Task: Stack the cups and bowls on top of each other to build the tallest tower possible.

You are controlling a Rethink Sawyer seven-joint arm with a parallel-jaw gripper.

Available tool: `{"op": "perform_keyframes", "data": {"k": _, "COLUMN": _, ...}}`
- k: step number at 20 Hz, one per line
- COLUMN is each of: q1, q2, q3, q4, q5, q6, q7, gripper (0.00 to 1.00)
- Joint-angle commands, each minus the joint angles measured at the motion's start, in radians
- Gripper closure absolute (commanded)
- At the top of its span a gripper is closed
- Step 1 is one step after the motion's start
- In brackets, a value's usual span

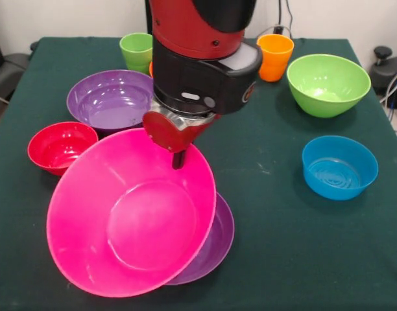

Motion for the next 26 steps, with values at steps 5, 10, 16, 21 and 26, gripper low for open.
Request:
{"op": "perform_keyframes", "data": {"k": 5, "q1": 0.021, "q2": -0.036, "q3": 0.118, "q4": 0.039, "q5": 0.03, "q6": 0.04, "q7": -0.003, "gripper": 0.0}}
{"op": "perform_keyframes", "data": {"k": 10, "q1": 0.016, "q2": -0.047, "q3": 0.128, "q4": 0.063, "q5": 0.041, "q6": 0.022, "q7": -0.012, "gripper": 0.0}}
{"op": "perform_keyframes", "data": {"k": 16, "q1": 0.011, "q2": -0.054, "q3": 0.127, "q4": 0.082, "q5": 0.026, "q6": -0.001, "q7": -0.048, "gripper": 0.0}}
{"op": "perform_keyframes", "data": {"k": 21, "q1": 0.011, "q2": -0.059, "q3": 0.133, "q4": 0.09, "q5": 0.022, "q6": -0.007, "q7": -0.058, "gripper": 0.0}}
{"op": "perform_keyframes", "data": {"k": 26, "q1": 0.001, "q2": -0.073, "q3": 0.164, "q4": 0.113, "q5": 0.026, "q6": -0.007, "q7": -0.098, "gripper": 0.0}}
